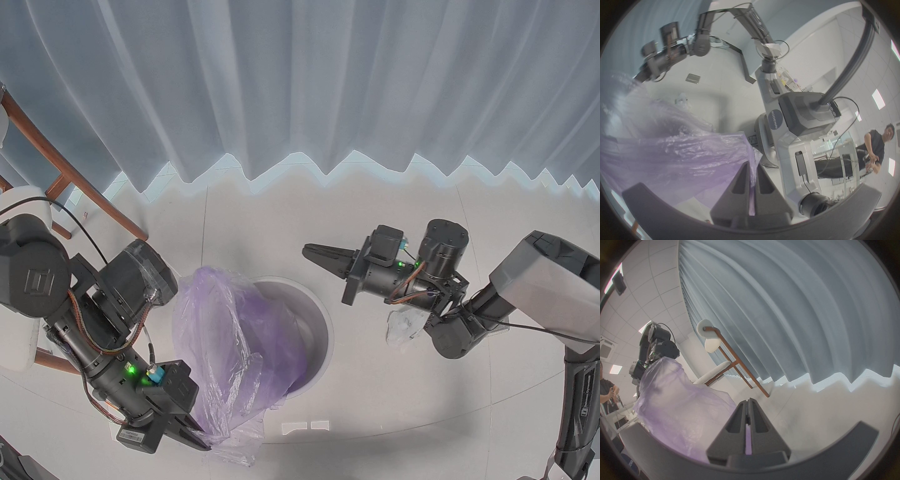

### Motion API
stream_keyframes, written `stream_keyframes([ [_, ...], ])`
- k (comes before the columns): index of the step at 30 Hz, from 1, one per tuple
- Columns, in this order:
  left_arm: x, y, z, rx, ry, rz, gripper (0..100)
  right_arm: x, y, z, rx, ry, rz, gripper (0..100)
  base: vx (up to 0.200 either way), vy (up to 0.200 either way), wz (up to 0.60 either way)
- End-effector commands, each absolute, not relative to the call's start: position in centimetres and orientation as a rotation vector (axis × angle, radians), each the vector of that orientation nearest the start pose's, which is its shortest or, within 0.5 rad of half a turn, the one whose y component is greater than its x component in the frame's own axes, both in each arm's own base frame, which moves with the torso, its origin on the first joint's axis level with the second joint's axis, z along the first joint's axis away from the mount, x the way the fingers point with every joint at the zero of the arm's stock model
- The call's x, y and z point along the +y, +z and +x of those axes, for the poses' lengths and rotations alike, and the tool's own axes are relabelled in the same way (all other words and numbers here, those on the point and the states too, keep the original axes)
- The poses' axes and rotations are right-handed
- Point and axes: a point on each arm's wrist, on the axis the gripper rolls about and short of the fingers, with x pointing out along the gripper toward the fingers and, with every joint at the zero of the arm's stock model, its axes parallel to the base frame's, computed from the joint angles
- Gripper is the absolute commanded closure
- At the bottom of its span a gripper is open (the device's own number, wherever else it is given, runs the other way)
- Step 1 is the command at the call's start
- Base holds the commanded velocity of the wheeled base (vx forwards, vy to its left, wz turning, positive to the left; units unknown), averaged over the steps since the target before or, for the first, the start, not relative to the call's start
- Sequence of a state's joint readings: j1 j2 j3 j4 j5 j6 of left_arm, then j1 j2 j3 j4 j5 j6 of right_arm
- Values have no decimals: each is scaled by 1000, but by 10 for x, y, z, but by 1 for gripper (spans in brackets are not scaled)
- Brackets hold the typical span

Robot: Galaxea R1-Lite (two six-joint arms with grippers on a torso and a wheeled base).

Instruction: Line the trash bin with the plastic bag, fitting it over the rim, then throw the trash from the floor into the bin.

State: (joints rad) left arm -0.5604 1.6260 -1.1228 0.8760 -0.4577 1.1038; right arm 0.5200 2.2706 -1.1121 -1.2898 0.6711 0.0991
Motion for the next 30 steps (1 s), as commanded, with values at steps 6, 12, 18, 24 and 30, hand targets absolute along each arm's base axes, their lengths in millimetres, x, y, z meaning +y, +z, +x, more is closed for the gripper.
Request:
stream_keyframes([
  [6, -134, 178, 174, 846, -1682, 1015, 100, 290, 97, 368, -66, 1310, 56, 100, 0, 0, 0],
  [12, -133, 170, 167, 886, -1773, 1070, 100, 316, 96, 371, -95, 1347, 22, 100, 0, 0, 0],
  [18, -139, 166, 157, 897, -1830, 1096, 100, 328, 91, 366, -79, 1372, 6, 100, 0, 0, 0],
  [24, -144, 163, 157, 894, -1846, 1107, 100, 335, 84, 359, -72, 1396, -15, 100, 0, 0, 0],
  [30, -148, 159, 162, 897, -1850, 1105, 100, 327, 61, 348, -11, 1444, -58, 100, 0, 0, 0],
])
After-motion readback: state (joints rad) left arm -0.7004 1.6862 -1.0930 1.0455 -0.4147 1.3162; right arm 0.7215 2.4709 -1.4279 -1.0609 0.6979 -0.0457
